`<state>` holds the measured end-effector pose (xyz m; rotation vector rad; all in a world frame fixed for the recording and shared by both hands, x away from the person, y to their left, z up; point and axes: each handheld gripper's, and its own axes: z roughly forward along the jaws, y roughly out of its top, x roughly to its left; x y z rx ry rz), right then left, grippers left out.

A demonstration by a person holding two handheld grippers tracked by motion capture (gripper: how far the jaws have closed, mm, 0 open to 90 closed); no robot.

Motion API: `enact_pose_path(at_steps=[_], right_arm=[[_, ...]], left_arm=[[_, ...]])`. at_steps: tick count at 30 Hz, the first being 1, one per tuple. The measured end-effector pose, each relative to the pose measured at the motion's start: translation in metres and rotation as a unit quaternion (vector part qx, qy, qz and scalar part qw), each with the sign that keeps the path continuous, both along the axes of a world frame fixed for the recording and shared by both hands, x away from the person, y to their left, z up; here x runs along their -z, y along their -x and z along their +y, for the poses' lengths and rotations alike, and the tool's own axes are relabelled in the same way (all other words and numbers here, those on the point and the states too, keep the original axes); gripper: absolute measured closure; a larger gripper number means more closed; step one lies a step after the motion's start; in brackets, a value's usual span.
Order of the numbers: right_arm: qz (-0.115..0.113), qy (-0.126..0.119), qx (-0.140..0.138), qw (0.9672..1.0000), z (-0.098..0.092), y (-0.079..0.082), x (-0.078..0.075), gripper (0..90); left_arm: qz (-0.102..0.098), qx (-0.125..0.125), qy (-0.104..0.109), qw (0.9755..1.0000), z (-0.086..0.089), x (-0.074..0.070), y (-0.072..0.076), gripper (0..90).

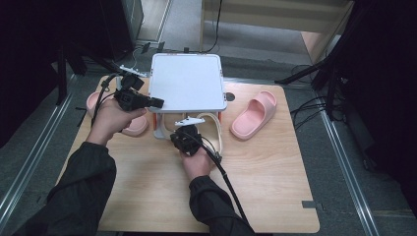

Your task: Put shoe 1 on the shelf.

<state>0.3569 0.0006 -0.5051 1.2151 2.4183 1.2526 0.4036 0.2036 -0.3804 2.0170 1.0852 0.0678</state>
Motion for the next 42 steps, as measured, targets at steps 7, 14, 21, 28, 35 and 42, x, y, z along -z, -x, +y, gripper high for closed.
enact_pose_path(at_steps=[7, 14, 21, 28, 35, 42], right_arm=[[-0.008, -0.016, -0.014, 0.9997, -0.02, 0.021, -0.007, 90.0], [-0.002, -0.028, -0.02, 0.9994, -0.05, 0.043, -0.014, 90.0], [-0.019, -0.014, -0.027, 0.9994, -0.077, 0.061, -0.021, 90.0], [-0.015, -0.021, -0.024, 0.9994, -0.1, 0.073, -0.018, 90.0], [-0.016, -0.018, -0.021, 0.9995, -0.115, 0.08, -0.014, 90.0], [-0.004, -0.011, -0.014, 0.9998, -0.13, 0.081, -0.005, 90.0]], left_arm=[[-0.001, -0.004, -0.003, 1.0, -0.001, 0.0, 0.001, 89.4], [0.001, -0.005, -0.004, 1.0, -0.001, -0.001, 0.0, 89.4], [-0.005, -0.002, -0.006, 1.0, -0.002, -0.001, 0.001, 89.4], [-0.006, -0.003, -0.007, 1.0, -0.002, -0.001, 0.002, 89.4], [-0.006, -0.003, -0.008, 0.9999, -0.002, -0.001, 0.002, 89.3], [-0.005, -0.004, -0.007, 1.0, -0.002, -0.001, 0.002, 89.3]])
